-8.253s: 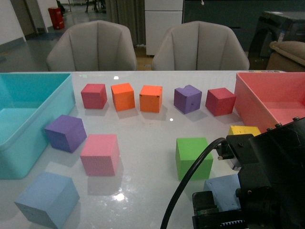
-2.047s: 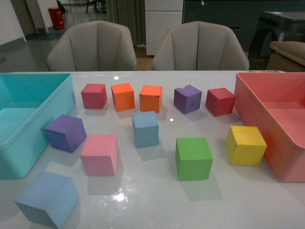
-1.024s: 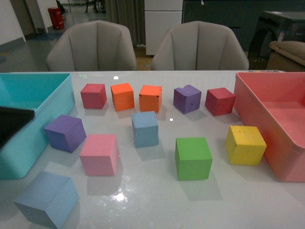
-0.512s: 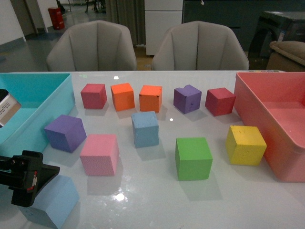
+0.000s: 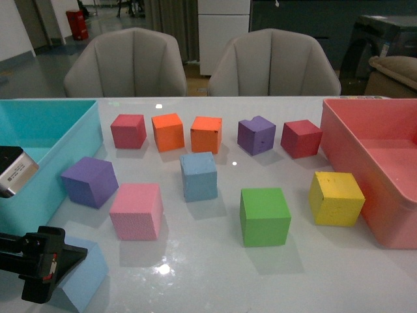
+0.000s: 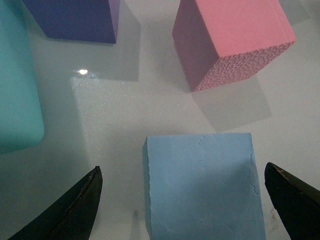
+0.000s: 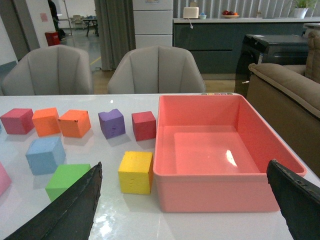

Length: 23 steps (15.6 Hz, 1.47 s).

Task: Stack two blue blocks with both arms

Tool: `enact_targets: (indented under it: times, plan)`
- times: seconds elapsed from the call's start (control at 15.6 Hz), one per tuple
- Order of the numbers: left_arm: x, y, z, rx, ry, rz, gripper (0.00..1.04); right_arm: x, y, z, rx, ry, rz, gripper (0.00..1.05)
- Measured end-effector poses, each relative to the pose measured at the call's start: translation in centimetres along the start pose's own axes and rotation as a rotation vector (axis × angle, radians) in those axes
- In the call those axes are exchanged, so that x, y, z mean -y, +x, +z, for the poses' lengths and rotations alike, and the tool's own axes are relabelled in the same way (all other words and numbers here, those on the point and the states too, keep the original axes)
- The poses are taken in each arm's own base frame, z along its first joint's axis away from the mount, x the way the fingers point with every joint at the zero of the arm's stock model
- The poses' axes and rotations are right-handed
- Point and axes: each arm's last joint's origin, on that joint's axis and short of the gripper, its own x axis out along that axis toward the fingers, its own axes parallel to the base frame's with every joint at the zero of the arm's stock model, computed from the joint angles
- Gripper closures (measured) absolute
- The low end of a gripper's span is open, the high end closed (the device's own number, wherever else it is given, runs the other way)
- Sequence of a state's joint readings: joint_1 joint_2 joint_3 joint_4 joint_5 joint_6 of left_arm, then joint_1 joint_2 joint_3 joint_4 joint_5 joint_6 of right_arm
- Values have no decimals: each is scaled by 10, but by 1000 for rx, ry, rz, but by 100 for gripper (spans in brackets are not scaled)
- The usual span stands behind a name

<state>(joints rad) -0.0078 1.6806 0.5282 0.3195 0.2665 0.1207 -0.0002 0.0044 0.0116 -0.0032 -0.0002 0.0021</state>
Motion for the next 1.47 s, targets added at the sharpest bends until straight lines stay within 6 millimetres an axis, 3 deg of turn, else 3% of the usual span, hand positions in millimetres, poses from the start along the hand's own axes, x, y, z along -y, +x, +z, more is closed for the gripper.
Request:
enact_targets:
  times: [0.45, 0.9, 1.15, 1.34, 1.47]
  plan:
    - [6, 9, -7, -18, 1, -10, 7, 0, 0, 0, 0, 0, 0, 6]
    - [8, 29, -28, -96, 3, 24, 8, 0, 0, 0, 0, 0, 0, 6]
    - [15, 24, -27, -102, 20, 21, 46, 0, 0, 0, 0, 0, 0, 6]
    - [27, 4, -8, -52, 52, 4, 55, 0, 0, 0, 0, 0, 0, 6]
    - [47, -8, 14, -7, 85, -37, 56, 0, 0, 0, 0, 0, 0, 6]
